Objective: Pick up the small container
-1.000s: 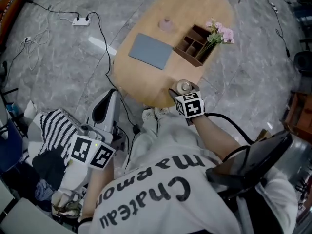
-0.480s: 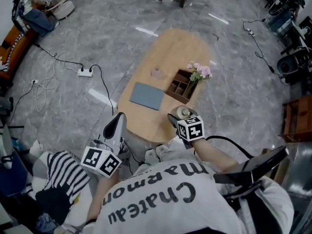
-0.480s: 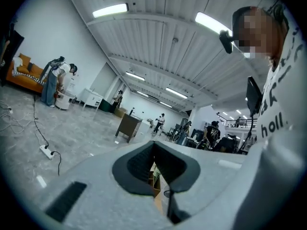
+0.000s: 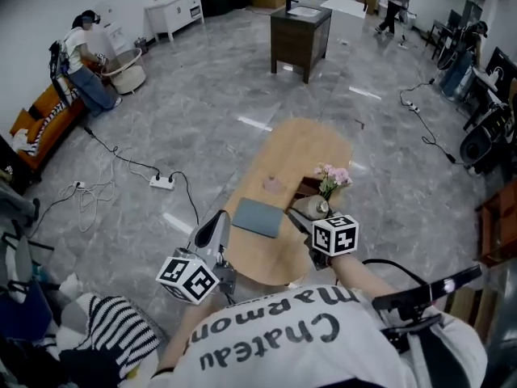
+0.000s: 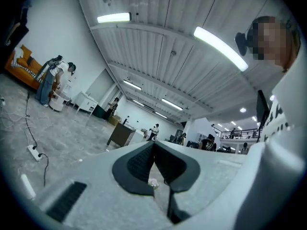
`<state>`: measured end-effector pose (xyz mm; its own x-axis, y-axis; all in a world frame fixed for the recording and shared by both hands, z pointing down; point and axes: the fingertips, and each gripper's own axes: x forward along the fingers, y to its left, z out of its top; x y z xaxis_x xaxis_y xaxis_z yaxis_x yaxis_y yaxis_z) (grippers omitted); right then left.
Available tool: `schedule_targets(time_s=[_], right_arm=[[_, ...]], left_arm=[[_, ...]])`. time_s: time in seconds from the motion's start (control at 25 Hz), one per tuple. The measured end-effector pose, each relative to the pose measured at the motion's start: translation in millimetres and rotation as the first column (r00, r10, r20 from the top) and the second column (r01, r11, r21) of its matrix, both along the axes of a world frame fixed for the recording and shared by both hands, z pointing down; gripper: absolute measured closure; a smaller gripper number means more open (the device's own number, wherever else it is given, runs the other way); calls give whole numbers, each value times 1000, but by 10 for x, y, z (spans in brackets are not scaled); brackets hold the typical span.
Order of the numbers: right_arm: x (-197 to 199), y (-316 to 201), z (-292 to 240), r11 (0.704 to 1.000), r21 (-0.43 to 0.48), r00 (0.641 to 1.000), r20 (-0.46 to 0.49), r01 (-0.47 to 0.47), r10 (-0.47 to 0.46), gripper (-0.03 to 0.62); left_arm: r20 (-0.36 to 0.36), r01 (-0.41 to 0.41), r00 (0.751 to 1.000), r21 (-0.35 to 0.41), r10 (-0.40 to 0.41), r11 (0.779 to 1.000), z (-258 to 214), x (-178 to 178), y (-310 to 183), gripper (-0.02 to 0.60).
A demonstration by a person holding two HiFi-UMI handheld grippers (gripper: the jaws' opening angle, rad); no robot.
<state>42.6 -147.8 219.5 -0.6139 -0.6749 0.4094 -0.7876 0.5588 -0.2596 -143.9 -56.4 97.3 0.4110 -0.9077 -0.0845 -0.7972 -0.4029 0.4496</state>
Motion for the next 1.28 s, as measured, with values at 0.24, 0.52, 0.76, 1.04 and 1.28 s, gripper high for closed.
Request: schedule_targets(time_s=[0.24,0.52,0.76,1.04,1.28], right_arm=[[-112,-91,-840,990,138,995,100,14,-28,258],[-119,53,-1556,957,284,991,99,59,-91,258],[39,-18,-1838,936,350,993,92,33,-70,258],[331,-104,-1985,926,373,992,129,-53,4,258],[610,3,-1980,926,364,986,159,-100,44,258]], left_arm=[[49,-5,999,52,3,999,-350,-31,-102,568],[75,-37,997,103,30,994,-696,89,-75,568],[89,-93,993,117,83,989,-731,236,-183,568],[90,-120,990,113,110,986,-662,309,-306,568],[91,-147,986,99,138,984,-656,477,-302,568]])
